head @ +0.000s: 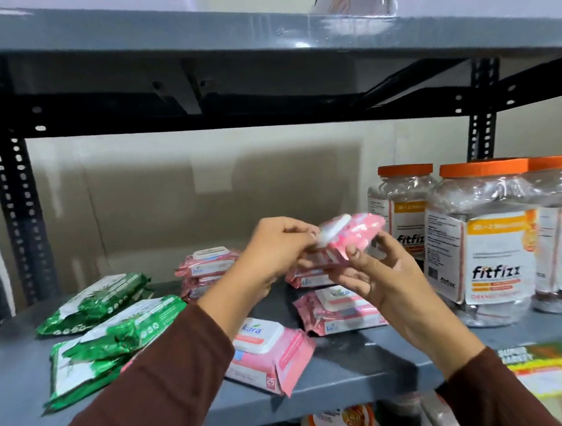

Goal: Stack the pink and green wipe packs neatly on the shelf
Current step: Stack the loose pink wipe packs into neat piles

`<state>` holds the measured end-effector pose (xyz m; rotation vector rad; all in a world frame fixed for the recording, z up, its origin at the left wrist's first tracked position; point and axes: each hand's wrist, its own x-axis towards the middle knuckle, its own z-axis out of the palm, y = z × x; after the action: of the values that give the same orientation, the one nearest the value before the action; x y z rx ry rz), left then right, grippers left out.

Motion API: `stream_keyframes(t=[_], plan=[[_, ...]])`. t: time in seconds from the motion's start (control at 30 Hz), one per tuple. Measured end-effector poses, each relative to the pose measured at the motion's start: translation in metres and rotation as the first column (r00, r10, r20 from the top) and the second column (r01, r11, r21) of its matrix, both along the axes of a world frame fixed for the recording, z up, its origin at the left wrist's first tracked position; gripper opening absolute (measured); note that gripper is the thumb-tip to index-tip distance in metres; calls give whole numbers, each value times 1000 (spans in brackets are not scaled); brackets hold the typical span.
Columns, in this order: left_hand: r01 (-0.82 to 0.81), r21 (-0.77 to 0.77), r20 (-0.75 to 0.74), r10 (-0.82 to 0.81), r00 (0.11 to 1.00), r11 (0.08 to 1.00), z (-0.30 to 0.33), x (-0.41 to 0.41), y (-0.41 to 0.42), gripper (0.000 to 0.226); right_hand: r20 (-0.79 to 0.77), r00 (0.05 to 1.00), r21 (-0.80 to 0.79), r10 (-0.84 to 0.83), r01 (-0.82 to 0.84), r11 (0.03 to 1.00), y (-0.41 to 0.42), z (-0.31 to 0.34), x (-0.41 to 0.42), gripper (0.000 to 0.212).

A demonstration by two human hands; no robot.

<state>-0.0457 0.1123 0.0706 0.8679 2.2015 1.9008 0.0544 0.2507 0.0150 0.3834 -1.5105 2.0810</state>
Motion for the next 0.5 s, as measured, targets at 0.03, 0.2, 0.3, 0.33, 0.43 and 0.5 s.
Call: stream_keyframes(t=[0.03,0.2,0.3,0.33,0.43,0.5], plan=[[-17,-55,-72,13,997,998,-4,-1,1,20,31,999,-36,-16,17,999,2,-2,-1,57],[124,-93,252,-97,963,988,-15,-17,9,41,288,957,-130,-40,80,988,22,-4,-3,36],[97,-40,309,-80,948,994,-24,-25,13,17,419,871,42,-255,262,964,36,0,-7,33],[101,-66,305,-76,949,993,-27,-27,13,16,442,828,136,-345,318,938,38,-1,-9,35],[182,-287,297,-93,950,941,-34,-31,12,31,419,699,375,-580,448,811,45,-8,-15,47],[187,-432,257,-79,963,882,-34,-30,10,35,431,696,418,-574,409,811,45,-9,-15,37]])
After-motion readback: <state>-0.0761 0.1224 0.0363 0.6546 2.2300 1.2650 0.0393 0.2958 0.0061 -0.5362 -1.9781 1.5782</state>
